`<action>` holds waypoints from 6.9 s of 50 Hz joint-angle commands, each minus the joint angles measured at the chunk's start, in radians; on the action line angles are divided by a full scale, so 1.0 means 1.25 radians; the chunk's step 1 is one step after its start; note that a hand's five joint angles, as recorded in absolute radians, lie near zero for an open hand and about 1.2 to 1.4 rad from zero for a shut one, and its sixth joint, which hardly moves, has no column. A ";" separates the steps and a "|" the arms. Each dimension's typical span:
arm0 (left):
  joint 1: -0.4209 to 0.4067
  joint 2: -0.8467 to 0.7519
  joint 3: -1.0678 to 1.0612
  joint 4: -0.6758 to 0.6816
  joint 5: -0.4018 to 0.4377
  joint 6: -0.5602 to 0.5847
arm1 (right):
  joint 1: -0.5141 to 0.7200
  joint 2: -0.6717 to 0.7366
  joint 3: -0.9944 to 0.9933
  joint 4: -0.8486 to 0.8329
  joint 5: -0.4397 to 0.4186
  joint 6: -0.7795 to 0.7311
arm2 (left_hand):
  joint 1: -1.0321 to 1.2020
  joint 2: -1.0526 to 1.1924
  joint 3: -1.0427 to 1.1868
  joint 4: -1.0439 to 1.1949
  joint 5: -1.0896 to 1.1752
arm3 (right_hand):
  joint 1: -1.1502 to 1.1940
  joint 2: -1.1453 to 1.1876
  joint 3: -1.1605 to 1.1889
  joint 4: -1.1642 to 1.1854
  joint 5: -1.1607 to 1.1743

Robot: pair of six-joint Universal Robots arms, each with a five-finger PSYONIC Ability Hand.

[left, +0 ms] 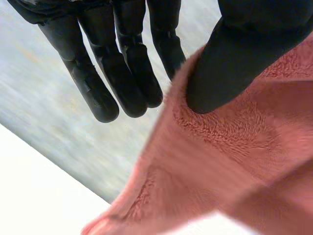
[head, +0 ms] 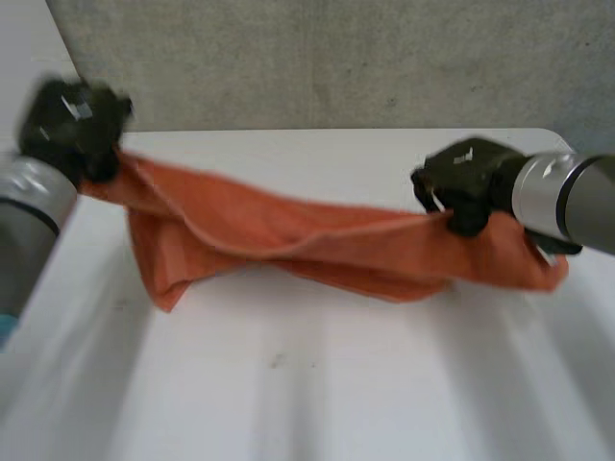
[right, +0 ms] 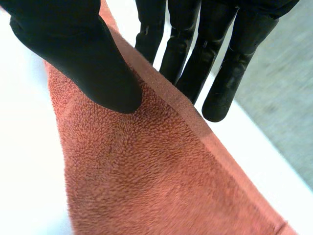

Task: Fold the laundry

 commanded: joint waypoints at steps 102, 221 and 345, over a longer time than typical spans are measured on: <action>-0.015 -0.202 -0.126 0.257 -0.021 -0.068 | -0.260 0.160 0.402 -0.613 -0.137 0.056 | 0.194 0.157 0.165 0.160 0.208 | -0.148 -0.320 -0.327 -0.331 -0.303; -0.018 -0.116 -0.144 0.173 -0.026 -0.063 | -0.215 0.043 0.234 -0.481 -0.058 0.106 | 0.194 0.157 0.165 0.160 0.208 | 0.349 0.177 0.170 0.166 0.194; -0.057 -0.630 0.428 0.095 -0.015 0.209 | -0.123 0.497 -0.238 -0.375 0.227 -0.220 | 0.194 0.157 0.165 0.160 0.208 | 0.349 0.177 0.170 0.166 0.194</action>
